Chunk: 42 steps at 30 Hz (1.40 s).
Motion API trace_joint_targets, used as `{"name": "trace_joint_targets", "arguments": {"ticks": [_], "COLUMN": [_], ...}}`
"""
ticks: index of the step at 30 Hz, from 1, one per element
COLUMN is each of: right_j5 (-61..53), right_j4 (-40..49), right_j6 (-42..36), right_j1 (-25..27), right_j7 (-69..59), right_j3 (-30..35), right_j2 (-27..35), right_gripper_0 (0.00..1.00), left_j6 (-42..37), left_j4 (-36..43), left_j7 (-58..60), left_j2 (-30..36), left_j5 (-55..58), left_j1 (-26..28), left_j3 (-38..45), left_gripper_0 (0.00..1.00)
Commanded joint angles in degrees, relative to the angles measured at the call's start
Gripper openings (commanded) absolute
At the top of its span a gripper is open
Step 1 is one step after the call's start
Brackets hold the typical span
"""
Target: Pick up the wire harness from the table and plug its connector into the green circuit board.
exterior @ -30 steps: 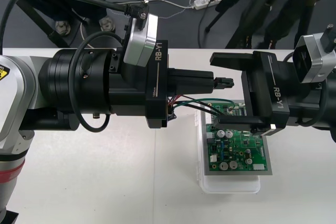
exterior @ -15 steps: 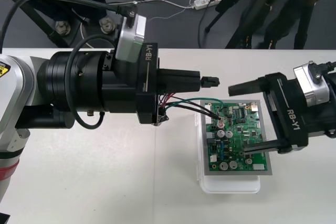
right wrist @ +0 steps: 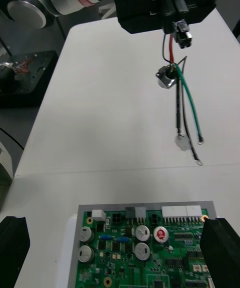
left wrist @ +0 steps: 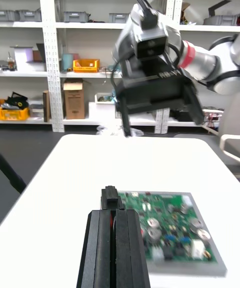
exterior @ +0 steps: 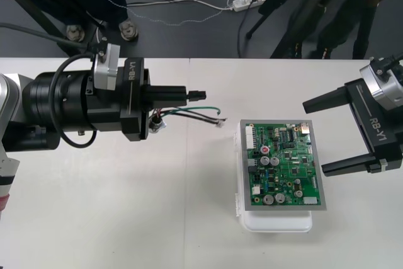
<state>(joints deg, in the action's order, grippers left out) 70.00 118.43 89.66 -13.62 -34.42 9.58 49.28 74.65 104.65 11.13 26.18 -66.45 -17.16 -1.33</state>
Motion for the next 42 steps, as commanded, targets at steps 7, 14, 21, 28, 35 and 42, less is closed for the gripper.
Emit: {"name": "trace_joint_targets", "arguments": {"ticks": [7,14,21,28,35,42], "right_j5": [5.76,10.33,16.05,19.65,26.95,33.80], "right_j4": [1.72,1.72,1.72,1.81,3.13,3.48], "right_j6": [0.34,0.34,0.34,0.34,0.34,0.34], "right_j1": [-3.78,-3.87,-3.78,-3.25,-2.37,-1.67], "right_j7": [-3.02,-3.46,-2.93,-2.58,-1.26,-0.12], "right_j3": [1.41,0.97,-3.87,-5.27,-8.61,-12.48], "right_j2": [9.52,14.35,19.36,20.15,20.06,20.06], "right_gripper_0": [1.00,1.00,1.00,1.00,1.00,1.00], "left_j6": [15.00,15.35,15.35,15.35,15.35,15.35], "left_j4": [-11.05,-20.36,-27.31,-34.60,-44.36,-53.67], "left_j7": [-11.05,-20.45,-29.33,-36.18,-44.36,-50.51], "left_j2": [-3.32,-5.96,-6.66,-6.66,-7.63,-10.35], "left_j5": [2.91,1.41,-0.78,-0.78,-0.87,-0.87], "left_j1": [2.92,2.92,2.74,1.25,-2.53,-6.49], "left_j3": [5.72,6.42,3.96,0.18,-3.68,-5.35], "left_gripper_0": [0.00,0.00,0.00,0.00,0.00,0.00]}}
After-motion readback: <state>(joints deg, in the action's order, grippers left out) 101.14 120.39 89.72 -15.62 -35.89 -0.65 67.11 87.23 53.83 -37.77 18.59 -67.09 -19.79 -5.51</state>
